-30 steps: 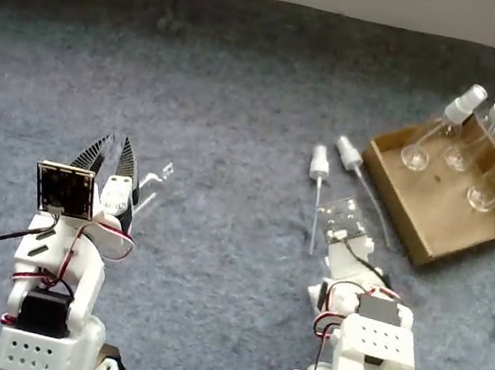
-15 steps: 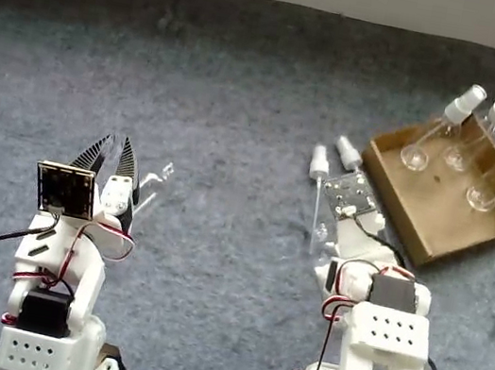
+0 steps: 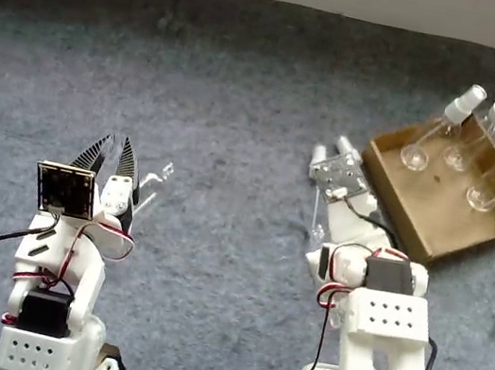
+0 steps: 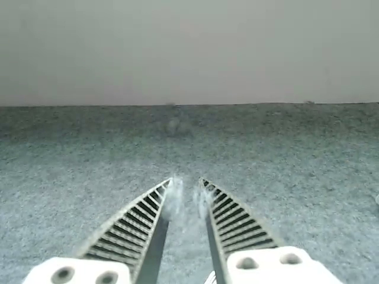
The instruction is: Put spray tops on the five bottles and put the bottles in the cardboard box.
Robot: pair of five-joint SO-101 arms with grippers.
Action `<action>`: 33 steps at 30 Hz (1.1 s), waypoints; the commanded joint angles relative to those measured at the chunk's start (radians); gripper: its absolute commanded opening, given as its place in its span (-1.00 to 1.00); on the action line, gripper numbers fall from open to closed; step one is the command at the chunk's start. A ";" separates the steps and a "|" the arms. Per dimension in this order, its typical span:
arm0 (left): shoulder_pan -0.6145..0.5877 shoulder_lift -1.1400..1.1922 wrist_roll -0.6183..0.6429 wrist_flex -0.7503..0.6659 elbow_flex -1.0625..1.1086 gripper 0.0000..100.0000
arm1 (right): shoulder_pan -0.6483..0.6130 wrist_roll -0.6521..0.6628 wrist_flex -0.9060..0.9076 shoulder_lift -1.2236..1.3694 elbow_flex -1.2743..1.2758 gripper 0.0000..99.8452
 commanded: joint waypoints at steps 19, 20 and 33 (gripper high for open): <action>0.013 -0.012 -0.006 0.005 -0.021 -0.92 | -0.088 -0.005 0.183 0.562 -0.490 -0.37; 0.013 -0.012 -0.006 0.005 -0.021 -0.92 | -0.101 -0.005 0.182 0.570 -0.492 -0.37; 0.013 -0.012 -0.006 0.005 -0.021 -0.92 | -0.124 0.057 0.113 0.657 -0.486 -0.37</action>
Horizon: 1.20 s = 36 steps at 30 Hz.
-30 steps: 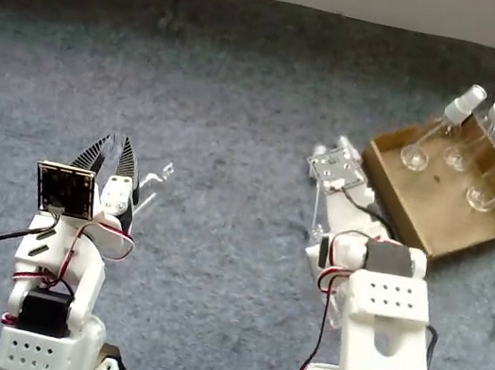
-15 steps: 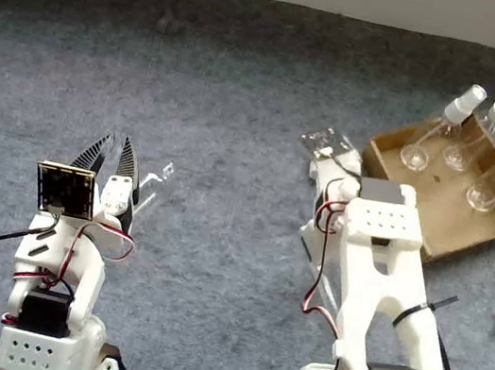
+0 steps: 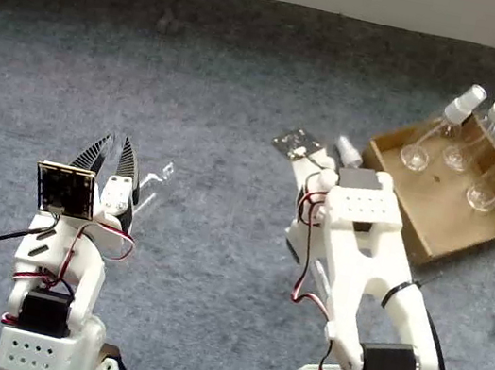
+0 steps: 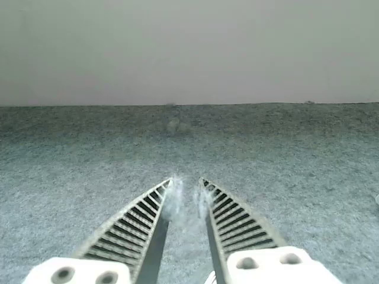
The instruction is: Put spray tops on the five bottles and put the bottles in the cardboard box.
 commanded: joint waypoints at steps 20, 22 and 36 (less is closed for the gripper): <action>0.013 -0.012 -0.006 0.005 -0.021 -0.92 | 0.039 0.003 -0.087 0.168 -0.056 -0.37; 0.013 -0.012 -0.006 0.005 -0.021 -0.92 | 0.047 0.003 -0.093 0.170 -0.054 -0.37; 0.013 -0.012 -0.006 0.005 -0.021 -0.92 | 0.051 0.002 -0.084 0.170 -0.053 -0.41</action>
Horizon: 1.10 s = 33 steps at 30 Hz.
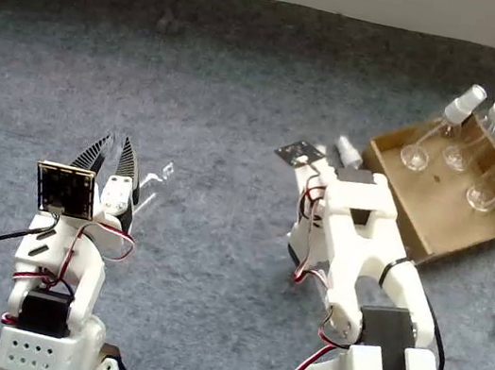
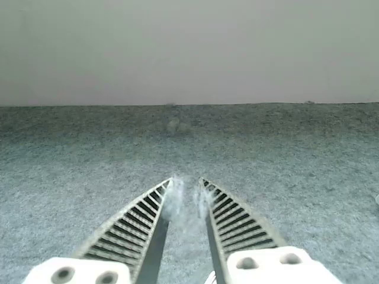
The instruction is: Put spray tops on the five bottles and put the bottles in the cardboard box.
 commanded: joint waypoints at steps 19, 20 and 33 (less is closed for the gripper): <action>0.013 -0.012 -0.006 0.005 -0.021 -0.92 | 0.097 -0.003 0.153 -0.194 -0.213 -0.58; 0.013 -0.012 -0.006 0.005 -0.021 -0.92 | 0.097 -0.003 0.153 -0.229 -0.211 -0.58; 0.154 -0.010 -0.008 0.000 0.019 -0.92 | 0.097 -0.114 -0.008 -0.690 0.117 -0.58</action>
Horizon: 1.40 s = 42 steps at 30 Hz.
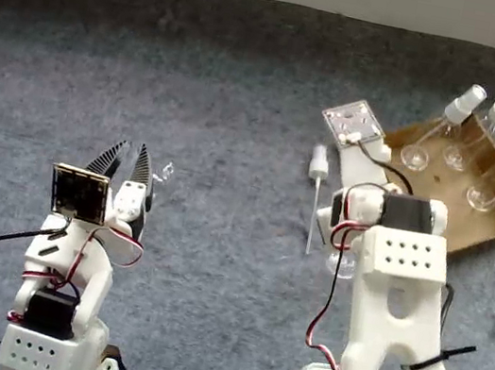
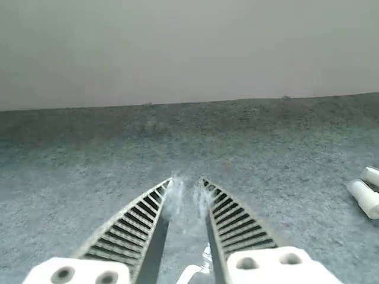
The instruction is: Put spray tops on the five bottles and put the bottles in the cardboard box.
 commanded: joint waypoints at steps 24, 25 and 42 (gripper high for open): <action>0.079 -0.010 -0.008 -0.002 0.008 -0.92 | -0.021 -0.020 -0.469 -0.216 0.515 -0.57; 0.079 -0.010 -0.008 -0.002 0.008 -0.92 | -0.038 -0.020 -0.472 -0.216 0.515 -0.57; 0.079 -0.010 -0.008 0.000 0.008 -0.92 | -0.071 -0.143 -0.734 -0.217 0.685 -0.58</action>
